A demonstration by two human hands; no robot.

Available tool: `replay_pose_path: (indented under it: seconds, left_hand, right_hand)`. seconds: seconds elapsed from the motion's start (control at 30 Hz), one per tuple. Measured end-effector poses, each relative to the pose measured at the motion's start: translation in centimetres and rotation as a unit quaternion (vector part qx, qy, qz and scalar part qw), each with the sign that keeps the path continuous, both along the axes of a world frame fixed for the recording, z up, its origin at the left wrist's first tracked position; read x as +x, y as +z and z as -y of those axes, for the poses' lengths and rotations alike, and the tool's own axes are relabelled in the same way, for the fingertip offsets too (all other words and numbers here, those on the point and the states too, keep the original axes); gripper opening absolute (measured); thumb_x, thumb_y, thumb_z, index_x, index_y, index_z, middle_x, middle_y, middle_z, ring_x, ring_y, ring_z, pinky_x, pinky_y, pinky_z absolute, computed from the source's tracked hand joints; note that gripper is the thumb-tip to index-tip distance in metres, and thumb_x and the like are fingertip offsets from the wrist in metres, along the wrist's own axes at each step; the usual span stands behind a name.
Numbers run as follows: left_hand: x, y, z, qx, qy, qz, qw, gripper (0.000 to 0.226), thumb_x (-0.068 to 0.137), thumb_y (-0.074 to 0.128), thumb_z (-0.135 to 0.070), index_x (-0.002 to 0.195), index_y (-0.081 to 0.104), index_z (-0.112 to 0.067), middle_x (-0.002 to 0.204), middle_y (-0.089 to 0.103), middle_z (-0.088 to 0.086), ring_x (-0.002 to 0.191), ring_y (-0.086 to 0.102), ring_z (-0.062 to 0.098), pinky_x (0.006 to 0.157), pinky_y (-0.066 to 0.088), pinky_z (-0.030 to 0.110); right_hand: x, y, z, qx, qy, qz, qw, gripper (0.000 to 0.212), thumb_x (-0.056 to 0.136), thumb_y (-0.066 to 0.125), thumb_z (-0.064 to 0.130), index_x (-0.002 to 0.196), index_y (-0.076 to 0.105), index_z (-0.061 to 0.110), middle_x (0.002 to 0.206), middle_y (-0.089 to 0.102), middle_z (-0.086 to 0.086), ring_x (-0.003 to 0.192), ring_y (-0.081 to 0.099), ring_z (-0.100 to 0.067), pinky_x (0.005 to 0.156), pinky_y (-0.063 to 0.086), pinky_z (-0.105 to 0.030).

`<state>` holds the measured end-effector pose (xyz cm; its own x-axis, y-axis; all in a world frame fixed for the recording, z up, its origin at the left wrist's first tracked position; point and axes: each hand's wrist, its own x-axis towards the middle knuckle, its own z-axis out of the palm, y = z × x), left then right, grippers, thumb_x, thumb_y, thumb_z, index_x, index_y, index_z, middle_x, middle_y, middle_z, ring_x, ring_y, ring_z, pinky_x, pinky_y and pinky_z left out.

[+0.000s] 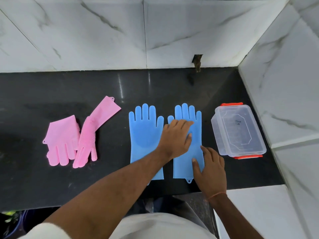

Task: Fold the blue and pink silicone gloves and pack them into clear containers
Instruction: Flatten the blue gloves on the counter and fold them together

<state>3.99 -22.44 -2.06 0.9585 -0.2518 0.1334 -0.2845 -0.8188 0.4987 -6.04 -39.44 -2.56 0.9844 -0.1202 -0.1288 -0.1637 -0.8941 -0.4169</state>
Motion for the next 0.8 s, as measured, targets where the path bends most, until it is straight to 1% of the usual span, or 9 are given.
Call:
replay_pose_path:
  seconds: [0.1, 0.2, 0.37, 0.43, 0.53, 0.6, 0.63, 0.7, 0.8]
  left_hand:
    - [2.1, 1.2, 3.2, -0.063, 0.011, -0.068, 0.996, 0.039, 0.106, 0.061, -0.031, 0.143, 0.063, -0.019, 0.126, 0.074, 0.002, 0.108, 0.068, 0.023, 0.090, 0.063, 0.044]
    - [4.2, 1.9, 5.8, -0.087, 0.074, -0.121, 0.986, 0.036, 0.107, 0.067, -0.034, 0.139, 0.062, -0.019, 0.124, 0.075, 0.003, 0.108, 0.073, 0.023, 0.093, 0.065, 0.039]
    - [5.8, 1.3, 7.8, 0.031, 0.098, -0.195, 0.975, 0.069, 0.103, 0.071, -0.051, 0.154, 0.046, -0.013, 0.144, 0.065, 0.009, 0.122, 0.071, 0.033, 0.100, 0.060, 0.043]
    - [6.3, 1.1, 8.1, 0.067, 0.089, -0.203, 0.973, 0.066, 0.105, 0.071, -0.043, 0.156, 0.042, -0.011, 0.143, 0.065, 0.012, 0.122, 0.071, 0.035, 0.102, 0.061, 0.043]
    - [6.7, 1.2, 7.9, 0.017, 0.113, -0.229, 0.967, 0.057, 0.107, 0.066, -0.019, 0.158, 0.041, -0.010, 0.142, 0.067, 0.014, 0.122, 0.073, 0.035, 0.104, 0.062, 0.044]
    - [6.5, 1.4, 7.1, -0.048, 0.128, -0.242, 0.961, 0.055, 0.106, 0.065, -0.014, 0.156, 0.043, -0.011, 0.136, 0.069, 0.012, 0.117, 0.074, 0.034, 0.101, 0.064, 0.043]
    - [6.3, 1.6, 6.5, -0.082, 0.135, -0.246, 0.956, 0.052, 0.105, 0.064, -0.016, 0.154, 0.046, -0.011, 0.131, 0.070, 0.010, 0.114, 0.075, 0.032, 0.099, 0.064, 0.042]
    - [5.9, 2.1, 5.0, -0.142, 0.153, -0.243, 0.947, 0.039, 0.104, 0.060, -0.022, 0.141, 0.057, -0.011, 0.118, 0.072, 0.007, 0.106, 0.075, 0.029, 0.092, 0.065, 0.042]
    - [5.8, 2.4, 1.4, -0.212, 0.191, -0.222, 0.932, 0.024, 0.101, 0.057, -0.029, 0.101, 0.068, -0.007, 0.087, 0.070, 0.002, 0.082, 0.070, 0.023, 0.068, 0.056, 0.031]
  right_hand:
    - [-1.6, 0.4, 0.9, 0.020, -0.040, -0.059, 0.997, 0.065, 0.100, 0.063, 0.049, 0.155, 0.047, 0.017, 0.151, 0.052, -0.006, 0.134, 0.050, -0.028, 0.110, 0.051, -0.049]
    - [-2.5, 0.6, 1.5, 0.026, -0.062, -0.103, 0.992, 0.070, 0.099, 0.067, 0.046, 0.157, 0.045, 0.015, 0.152, 0.052, -0.009, 0.136, 0.051, -0.031, 0.113, 0.049, -0.049]
    - [-3.1, 0.7, 1.4, 0.034, -0.084, -0.131, 0.987, 0.070, 0.097, 0.069, 0.051, 0.155, 0.048, 0.017, 0.145, 0.056, -0.006, 0.130, 0.054, -0.026, 0.109, 0.053, -0.045]
    - [-3.2, 0.6, 1.0, 0.044, -0.088, -0.135, 0.986, 0.068, 0.097, 0.070, 0.051, 0.153, 0.050, 0.019, 0.141, 0.058, -0.003, 0.127, 0.055, -0.024, 0.107, 0.054, -0.044]
    - [-3.1, 0.6, 0.3, 0.079, -0.097, -0.137, 0.983, 0.059, 0.096, 0.075, 0.043, 0.146, 0.055, 0.021, 0.131, 0.062, 0.001, 0.119, 0.059, -0.019, 0.101, 0.058, -0.040]
    - [-2.9, 0.7, -0.3, 0.118, -0.100, -0.124, 0.980, 0.046, 0.095, 0.077, 0.030, 0.138, 0.062, 0.021, 0.115, 0.064, 0.007, 0.102, 0.062, -0.011, 0.085, 0.056, -0.023]
    - [-2.9, 0.8, -0.7, 0.135, -0.097, -0.111, 0.980, 0.038, 0.096, 0.076, 0.024, 0.132, 0.065, 0.021, 0.107, 0.064, 0.010, 0.093, 0.062, -0.007, 0.075, 0.050, -0.012]
    - [-2.9, 1.1, -1.7, 0.166, -0.080, -0.080, 0.980, 0.027, 0.097, 0.074, 0.017, 0.123, 0.070, 0.024, 0.102, 0.065, 0.012, 0.088, 0.062, -0.001, 0.067, 0.046, -0.007]
    - [-3.0, 1.9, -3.5, 0.196, -0.006, -0.018, 0.980, 0.023, 0.096, 0.072, 0.013, 0.116, 0.075, 0.025, 0.099, 0.063, 0.016, 0.088, 0.064, -0.002, 0.078, 0.050, -0.012]
